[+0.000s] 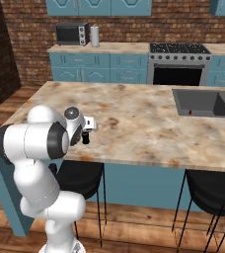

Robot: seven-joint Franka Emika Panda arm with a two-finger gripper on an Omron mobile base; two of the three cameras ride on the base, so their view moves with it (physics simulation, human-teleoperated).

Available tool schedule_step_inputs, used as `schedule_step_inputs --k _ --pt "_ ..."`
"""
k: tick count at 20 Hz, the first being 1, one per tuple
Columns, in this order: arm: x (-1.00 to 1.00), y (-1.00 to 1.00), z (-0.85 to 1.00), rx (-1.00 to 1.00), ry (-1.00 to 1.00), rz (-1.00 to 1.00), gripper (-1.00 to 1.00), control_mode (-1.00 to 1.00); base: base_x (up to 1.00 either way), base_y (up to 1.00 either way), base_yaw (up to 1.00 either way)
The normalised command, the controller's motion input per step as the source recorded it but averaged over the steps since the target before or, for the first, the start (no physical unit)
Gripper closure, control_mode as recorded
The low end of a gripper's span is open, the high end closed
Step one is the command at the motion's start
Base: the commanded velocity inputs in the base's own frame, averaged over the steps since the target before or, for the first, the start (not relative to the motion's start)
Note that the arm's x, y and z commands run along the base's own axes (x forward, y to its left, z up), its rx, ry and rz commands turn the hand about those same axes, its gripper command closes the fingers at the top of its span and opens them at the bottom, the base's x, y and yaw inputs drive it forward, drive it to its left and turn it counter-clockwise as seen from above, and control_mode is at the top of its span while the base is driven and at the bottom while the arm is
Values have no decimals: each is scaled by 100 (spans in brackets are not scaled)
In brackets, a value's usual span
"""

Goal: Place the large bottle from the dining counter next to the other large bottle outside the sink, and place the small bottle from the dining counter next to the other small bottle inside the sink.

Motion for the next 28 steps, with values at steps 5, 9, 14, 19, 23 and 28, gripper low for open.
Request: schedule_step_inputs --k 5,9,14,19,23,28 --pt "15 0 -6 0 0 0 -100 -100 0 0 0" --pt "13 0 -8 0 0 0 -100 -100 0 0 0" --pt "12 0 -10 0 0 0 -100 -100 0 0 0" --pt "11 0 -9 0 0 0 -100 -100 0 0 0" --pt "9 0 -6 0 0 0 -100 -100 0 0 0" --pt "8 0 -5 0 0 0 -100 -100 0 0 0"
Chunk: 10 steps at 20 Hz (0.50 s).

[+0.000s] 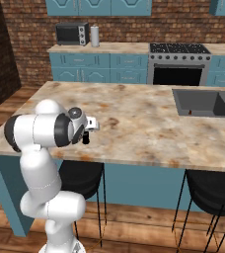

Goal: Place the large bottle from the dining counter next to the other large bottle outside the sink, and place the small bottle from the dining counter next to the other small bottle inside the sink.

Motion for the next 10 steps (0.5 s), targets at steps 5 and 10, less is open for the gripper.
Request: schedule_step_inputs --k 5,10 --pt "12 0 -8 0 0 0 -100 -100 0 0 0" --pt "14 0 -11 0 0 0 -100 -100 0 0 0"
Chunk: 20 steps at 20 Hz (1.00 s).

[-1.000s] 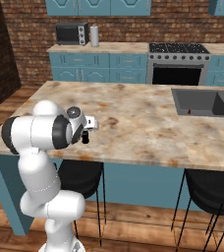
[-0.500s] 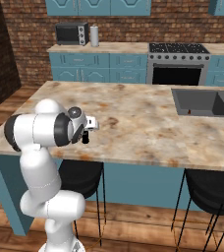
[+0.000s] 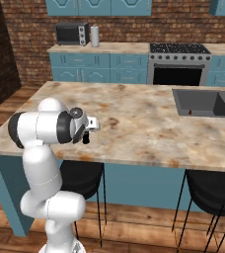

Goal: Place the large bottle from the dining counter next to the other large bottle outside the sink, and place the small bottle from the dining counter next to the other small bottle inside the sink.

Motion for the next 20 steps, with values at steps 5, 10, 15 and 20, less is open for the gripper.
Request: schedule_step_inputs --k 5,10,15,20 --pt "11 0 -7 0 0 0 100 -100 0 0 0" --pt "6 0 -1 0 -1 0 100 -100 0 0 0" --pt "-6 0 7 0 -8 0 100 -100 0 0 0" --pt "-41 0 20 0 -11 0 100 -100 0 0 0"
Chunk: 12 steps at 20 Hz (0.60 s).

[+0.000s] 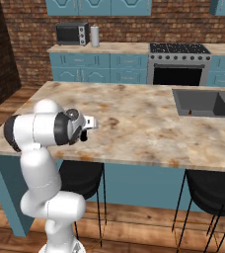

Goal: Place the large bottle from the dining counter next to the other large bottle outside the sink, and place the small bottle from the dining counter next to the other small bottle inside the sink.

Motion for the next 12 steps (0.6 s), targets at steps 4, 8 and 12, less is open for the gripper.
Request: schedule_step_inputs --k 4,8,12 --pt "-51 -6 24 2 -11 0 100 -100 0 0 0" --pt "-28 -14 14 3 -6 0 100 -100 0 0 0" --pt "-4 -5 0 3 0 0 100 -100 0 0 0"
